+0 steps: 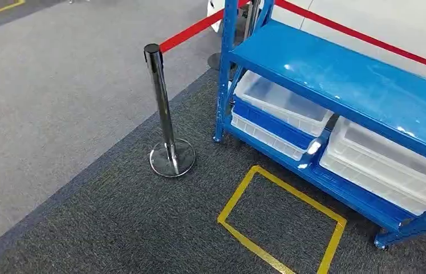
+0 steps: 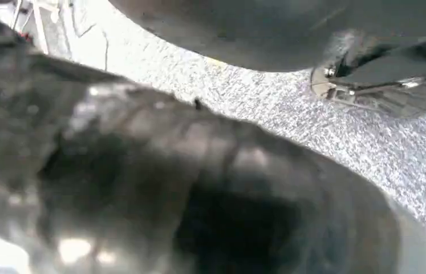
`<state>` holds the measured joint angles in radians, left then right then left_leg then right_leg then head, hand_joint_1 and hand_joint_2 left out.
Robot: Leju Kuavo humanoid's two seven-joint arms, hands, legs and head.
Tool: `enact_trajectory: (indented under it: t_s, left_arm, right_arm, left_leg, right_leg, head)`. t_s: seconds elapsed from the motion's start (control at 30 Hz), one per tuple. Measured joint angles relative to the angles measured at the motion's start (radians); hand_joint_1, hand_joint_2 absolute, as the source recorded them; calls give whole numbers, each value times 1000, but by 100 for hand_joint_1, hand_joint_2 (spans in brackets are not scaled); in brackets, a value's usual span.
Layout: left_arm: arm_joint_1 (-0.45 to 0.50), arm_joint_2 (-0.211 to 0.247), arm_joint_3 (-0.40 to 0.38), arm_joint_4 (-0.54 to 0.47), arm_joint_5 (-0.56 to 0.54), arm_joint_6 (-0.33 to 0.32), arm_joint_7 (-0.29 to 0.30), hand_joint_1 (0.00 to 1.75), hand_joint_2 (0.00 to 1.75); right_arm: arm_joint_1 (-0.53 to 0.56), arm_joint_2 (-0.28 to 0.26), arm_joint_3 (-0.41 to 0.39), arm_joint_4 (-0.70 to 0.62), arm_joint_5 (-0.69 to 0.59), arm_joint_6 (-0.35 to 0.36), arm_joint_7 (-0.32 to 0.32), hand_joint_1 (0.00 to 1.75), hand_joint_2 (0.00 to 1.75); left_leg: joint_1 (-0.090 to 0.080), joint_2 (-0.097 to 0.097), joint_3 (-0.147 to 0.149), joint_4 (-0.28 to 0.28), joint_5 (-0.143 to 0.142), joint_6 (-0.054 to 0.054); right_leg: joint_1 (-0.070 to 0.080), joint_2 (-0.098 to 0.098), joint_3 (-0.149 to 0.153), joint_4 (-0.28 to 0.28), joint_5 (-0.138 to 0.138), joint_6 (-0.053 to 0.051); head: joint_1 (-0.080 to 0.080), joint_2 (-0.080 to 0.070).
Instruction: Take the parts from the cabinet and place them on the table.
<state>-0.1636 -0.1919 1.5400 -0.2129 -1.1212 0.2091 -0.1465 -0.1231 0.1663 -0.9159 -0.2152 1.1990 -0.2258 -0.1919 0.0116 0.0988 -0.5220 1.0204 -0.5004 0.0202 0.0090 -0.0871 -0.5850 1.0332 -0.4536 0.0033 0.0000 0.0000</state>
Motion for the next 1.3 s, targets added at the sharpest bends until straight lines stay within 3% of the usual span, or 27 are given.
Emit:
enact_trajectory:
  t_s: [0.1,0.13,0.17,0.2,0.27,0.3,0.33,0.4,0.43,0.47,0.5,0.6,0.63,0.67,0.7,0.73,0.8,0.83,0.9,0.93,0.97,1.0,1.13,1.17,1.2,1.23,1.3]
  left_arm:
    - [-7,0,0,0,1,-1,0,0,0]
    - [-9,0,0,0,1,-1,0,0,0]
    - [-9,0,0,0,1,-1,0,0,0]
    - [-7,0,0,0,1,-2,0,0,0]
    - [-5,1,0,0,1,-1,0,0,0]
    - [-3,1,0,0,1,-1,0,0,0]
    - [-1,1,0,0,1,-2,0,0,0]
    - [0,1,0,0,0,-1,0,0,0]
    - [0,1,0,0,0,-1,0,0,0]
    - [1,3,0,0,0,-1,0,0,0]
    - [2,3,0,0,0,-1,0,0,0]
    - [-6,3,0,0,0,-1,0,0,0]
    - [-6,1,-1,0,0,-1,0,0,0]
    - [-6,0,-1,0,0,-1,0,0,0]
    - [-5,0,-1,0,0,-1,0,0,0]
    - [-2,0,-1,0,0,-2,0,0,0]
    - [1,0,-1,0,0,-1,0,0,0]
    - [1,0,-1,0,0,-1,0,0,0]
    - [0,0,-1,0,0,-2,0,0,0]
    - [0,0,-1,0,0,-2,0,0,0]
    - [0,-1,-1,0,0,-2,0,0,0]
    - [0,-1,-1,0,0,-2,0,0,0]
    - [-10,-1,-1,0,0,-2,0,0,0]
    - [-10,-1,-2,0,0,-2,0,0,0]
    - [-9,-1,-2,0,0,-2,0,0,0]
    - [-8,-1,-2,0,0,-2,0,0,0]
    - [-4,-1,-2,0,1,-2,0,0,0]
  right_arm:
    - [3,0,0,0,0,0,1,0,0]
    - [2,0,-1,0,0,0,2,0,0]
    - [4,0,-1,0,0,0,2,0,0]
    - [3,0,-1,0,0,0,4,0,0]
    - [-1,0,-1,0,-1,0,2,0,0]
    - [-1,1,-1,0,-3,0,0,0,0]
    - [0,1,-2,0,-4,1,-1,0,0]
    - [1,1,-2,0,-6,2,-2,0,0]
    - [1,1,-2,0,-6,2,-2,0,0]
    - [2,3,-2,0,-6,2,-3,0,0]
    - [-2,5,-2,0,-6,2,-5,0,0]
    - [2,5,-4,0,-7,2,-7,0,0]
    - [2,4,-6,0,-7,2,-7,0,0]
    - [4,3,-8,0,-8,2,-7,0,0]
    - [3,3,-8,0,-8,2,-7,0,0]
    - [1,3,-8,0,-8,2,-7,0,0]
    - [0,3,-9,0,-8,3,-8,0,0]
    - [0,3,-9,0,-8,4,-8,0,0]
    - [3,3,-9,0,-10,4,-8,0,0]
    - [3,3,-10,0,-11,4,-8,0,0]
    - [2,3,-10,0,-11,4,-8,0,0]
    - [-1,3,-10,0,-11,4,-8,0,0]
    - [1,3,-13,0,-13,4,-8,0,0]
    - [2,4,-15,0,-14,5,-8,0,0]
    - [2,4,-15,0,-15,5,-8,0,0]
    - [-1,4,-16,0,-16,5,-8,0,0]
    - [-3,5,-18,0,-19,9,-8,0,0]
  left_leg:
    - [0,29,14,-10,-3,-14]
    - [-2,37,16,-9,-10,-21]
    - [4,-15,17,11,-24,-26]
    - [4,-61,-13,71,-61,-27]
    - [6,-89,-95,231,-134,-32]
    - [6,-91,-127,289,-148,-34]
    - [6,-91,-140,303,-134,-34]
    - [6,-95,-101,192,-43,-31]
    - [7,-114,-64,100,11,-28]
    - [8,-157,-41,31,33,-22]
    - [11,-177,-33,9,19,-20]
    - [2,-153,-31,12,20,-10]
    - [14,-141,-27,0,26,-1]
    - [14,-125,-22,-8,30,4]
    - [14,-116,-20,-13,31,14]
    - [12,-102,-20,-13,31,14]
    - [9,-71,-19,-12,27,16]
    - [9,-58,-18,-11,25,15]
    - [9,-36,-13,-9,18,13]
    - [9,-26,-6,-9,14,8]
    - [9,-15,1,-9,9,4]
    - [2,-6,4,-8,4,-3]
    - [-1,28,24,-18,-4,-26]
    - [7,-3,22,-5,-14,-34]
    - [7,-54,6,32,-41,-37]
    - [7,-78,-28,100,-81,-38]
    - [7,-91,-107,257,-147,-42]
  right_leg:
    - [3,35,-7,1,-2,-13]
    - [-11,51,7,-15,7,-25]
    - [-12,60,13,-23,10,-27]
    - [-14,69,13,-23,11,-37]
    - [-13,95,9,-23,10,-41]
    - [-12,110,10,-21,10,-42]
    - [-12,126,10,-19,10,-42]
    - [-12,159,12,-10,5,-37]
    - [-13,173,12,-4,2,-34]
    - [-15,182,8,1,-1,-30]
    - [-6,190,1,11,-5,-23]
    - [-16,217,-7,2,2,-3]
    - [-11,226,-8,2,2,4]
    - [-12,188,-9,18,-8,6]
    - [-10,139,-30,57,-37,11]
    - [-13,113,-66,127,-76,17]
    - [-19,94,-147,281,-134,26]
    - [-21,92,-161,305,-129,28]
    - [-23,84,-119,217,-62,28]
    - [-22,70,-65,116,-12,24]
    - [-19,37,-15,25,20,16]
    - [-5,9,-7,5,3,4]
    - [-3,52,-9,-5,5,-19]
    - [-17,63,1,-15,13,-28]
    - [-18,73,3,-18,14,-35]
    - [-17,80,1,-18,15,-41]
    - [-15,104,1,-17,14,-44]
  head:
    - [0,0]
    - [0,0]
    - [0,0]
    - [-1,0]
    - [-1,0]
    - [-1,0]
    - [0,0]
    - [-1,0]
    - [-1,0]
    - [0,0]
    - [-1,0]
    - [-1,0]
    - [-1,0]
    - [1,0]
    - [7,0]
    - [6,0]
    - [7,0]
    - [6,0]
    - [6,0]
    - [7,0]
    - [7,0]
    - [6,0]
    - [6,0]
    - [6,0]
    - [5,0]
    - [5,0]
    - [5,0]
